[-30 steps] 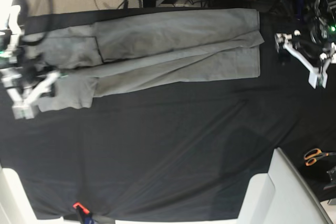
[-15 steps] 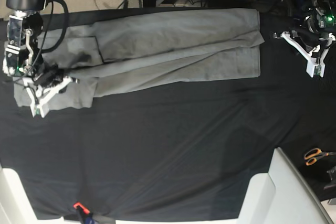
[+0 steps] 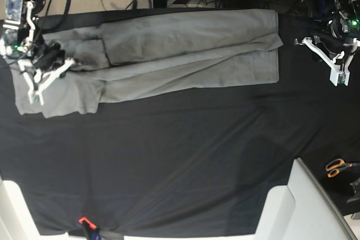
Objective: Fold the T-shirt properly
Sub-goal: 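Grasp the folded shirt end near the collar with right gripper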
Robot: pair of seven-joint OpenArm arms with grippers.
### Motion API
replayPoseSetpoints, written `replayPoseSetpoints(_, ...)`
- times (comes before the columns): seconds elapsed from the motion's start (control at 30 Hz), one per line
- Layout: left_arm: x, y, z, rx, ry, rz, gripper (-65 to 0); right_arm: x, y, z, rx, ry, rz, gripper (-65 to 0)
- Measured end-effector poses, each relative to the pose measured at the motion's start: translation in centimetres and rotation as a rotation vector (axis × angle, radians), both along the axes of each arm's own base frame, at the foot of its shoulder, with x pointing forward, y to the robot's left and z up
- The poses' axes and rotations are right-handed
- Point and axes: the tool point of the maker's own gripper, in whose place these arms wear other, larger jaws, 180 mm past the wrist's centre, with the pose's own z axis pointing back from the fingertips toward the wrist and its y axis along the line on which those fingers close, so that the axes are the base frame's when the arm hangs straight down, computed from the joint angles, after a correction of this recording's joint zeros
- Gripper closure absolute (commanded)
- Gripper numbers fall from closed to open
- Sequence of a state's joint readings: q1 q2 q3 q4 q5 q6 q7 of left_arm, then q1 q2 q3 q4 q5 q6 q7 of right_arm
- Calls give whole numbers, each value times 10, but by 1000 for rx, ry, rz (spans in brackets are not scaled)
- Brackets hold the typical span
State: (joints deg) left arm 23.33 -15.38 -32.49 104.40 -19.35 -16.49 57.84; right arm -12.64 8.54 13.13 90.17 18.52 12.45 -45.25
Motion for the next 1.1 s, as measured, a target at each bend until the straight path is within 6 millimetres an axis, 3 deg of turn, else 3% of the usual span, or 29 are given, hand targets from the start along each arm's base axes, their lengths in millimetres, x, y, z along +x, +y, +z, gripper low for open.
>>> replayPoseSetpoints(0.17, 0, -1, -1, -2, 0, 1, 0, 30, 21, 13, 51, -52, 10, -2)
replayPoseSetpoints(0.27, -1, -1, -1, -1, 2, 1, 0, 47, 37, -3, 89, -22, 23, -2)
replayPoseSetpoints(0.33, -1, -1, -1, -2, 3, 1, 0, 47, 46, -17, 111, 18, 34, -2)
replayPoseSetpoints(0.57, -5, 1, -5, -7, 18, 5, 0, 7, 67, -40, 140, 72, 52, -2)
replayPoseSetpoints(0.73, -13, 4, -18, -23, 57, 29, 0, -24, 68, -26, 105, 81, 85, -2)
replayPoseSetpoints(0.8, -14, 5, -20, -26, 62, 32, 0, -26, 69, -17, 97, 73, 94, -2)
replayPoseSetpoints(0.93, -15, 5, -20, -25, 63, 32, 0, 6, 57, 12, 72, -34, 45, -2)
replayPoseSetpoints(1.0, -14, 5, -20, -25, 62, 32, 0, 16, 38, 17, 50, -49, 14, -2)
replayPoseSetpoints(1.1, -14, 5, -20, -25, 62, 32, 0, 23, -10, 8, 8, -26, -105, -2)
